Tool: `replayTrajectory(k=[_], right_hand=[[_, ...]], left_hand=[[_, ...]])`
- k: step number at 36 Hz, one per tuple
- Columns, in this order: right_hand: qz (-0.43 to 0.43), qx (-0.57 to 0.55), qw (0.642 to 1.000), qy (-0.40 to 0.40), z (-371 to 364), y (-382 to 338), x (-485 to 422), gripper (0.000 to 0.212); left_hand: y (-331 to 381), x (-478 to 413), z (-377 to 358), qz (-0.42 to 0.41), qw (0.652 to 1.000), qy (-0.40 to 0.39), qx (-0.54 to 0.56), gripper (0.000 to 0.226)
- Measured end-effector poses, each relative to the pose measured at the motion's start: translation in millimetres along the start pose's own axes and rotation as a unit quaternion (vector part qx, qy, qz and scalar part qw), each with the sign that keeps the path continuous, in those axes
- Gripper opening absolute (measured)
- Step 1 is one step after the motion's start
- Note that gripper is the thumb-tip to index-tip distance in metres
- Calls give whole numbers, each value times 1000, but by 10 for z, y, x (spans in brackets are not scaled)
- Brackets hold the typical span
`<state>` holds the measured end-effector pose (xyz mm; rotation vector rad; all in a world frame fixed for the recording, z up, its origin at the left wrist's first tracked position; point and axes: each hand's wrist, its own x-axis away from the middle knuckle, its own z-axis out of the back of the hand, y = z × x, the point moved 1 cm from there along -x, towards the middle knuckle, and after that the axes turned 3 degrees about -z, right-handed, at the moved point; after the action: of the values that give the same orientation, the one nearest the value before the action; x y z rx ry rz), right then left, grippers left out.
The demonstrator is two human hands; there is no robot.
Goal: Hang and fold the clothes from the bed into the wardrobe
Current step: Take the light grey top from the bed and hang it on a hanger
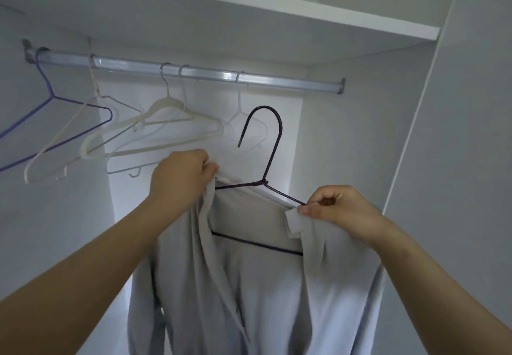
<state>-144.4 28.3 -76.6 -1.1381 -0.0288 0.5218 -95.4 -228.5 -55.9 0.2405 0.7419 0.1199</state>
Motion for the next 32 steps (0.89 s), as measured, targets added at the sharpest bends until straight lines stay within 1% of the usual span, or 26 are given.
replayTrajectory(k=[2,3,4,5,6,7,8,9,11,12,13,14,15,17,19,21,23,24,26,27,30,32], right_hand=[[-5,20,999,31,69,23,3,17],[-9,32,998,44,102,33,9,18],[-11,37,998,51,132,43,18,18],[-13,37,998,54,159,58,29,19],[-15,36,998,53,173,70,38,19],[-17,36,998,52,197,82,58,19],[-16,34,998,49,208,85,72,19],[-15,31,998,47,213,89,76,19],[-14,25,998,56,261,117,78,19],[-14,25,997,66,296,137,78,19],[-13,24,997,75,338,157,84,20],[-9,24,996,83,381,178,86,20],[-2,24,996,86,422,195,89,20],[24,44,996,79,497,213,97,15],[31,110,990,83,606,240,83,11],[-21,227,969,91,730,281,81,27],[-80,317,942,80,792,319,98,46],[-94,353,928,78,784,324,105,51],[-83,409,906,76,694,285,107,51],[-65,422,902,69,622,261,96,50],[-1,397,916,57,388,169,61,51],[37,364,929,64,270,97,32,53]], left_hand=[[57,12,-69,-6,999,-44,-26,40],[95,9,-90,-6,997,-79,3,39],[129,-4,-112,4,990,-116,77,36],[180,-13,-122,16,972,-149,180,30],[235,-20,-120,25,946,-172,275,22],[301,-33,-134,23,925,-187,330,15],[354,-47,-156,13,920,-202,335,11],[400,-53,-188,2,920,-229,319,14],[480,-29,-273,9,914,-294,279,45],[516,-20,-311,13,910,-309,278,57],[563,-16,-349,-7,911,-295,287,63],[617,-5,-367,-45,917,-261,297,66],[654,2,-384,-73,922,-224,307,64],[669,-27,-452,-89,932,-152,317,55],[673,-82,-479,-78,945,-99,301,52],[657,-118,-467,-59,955,-65,283,51],[637,-130,-444,-42,958,-41,281,51],[634,-129,-430,-40,959,-34,277,51],[658,-104,-414,-47,961,-25,272,54],[682,-87,-418,-53,962,-25,267,56],[782,-29,-481,-66,966,-34,247,63],[839,22,-521,-78,964,-33,251,59]])
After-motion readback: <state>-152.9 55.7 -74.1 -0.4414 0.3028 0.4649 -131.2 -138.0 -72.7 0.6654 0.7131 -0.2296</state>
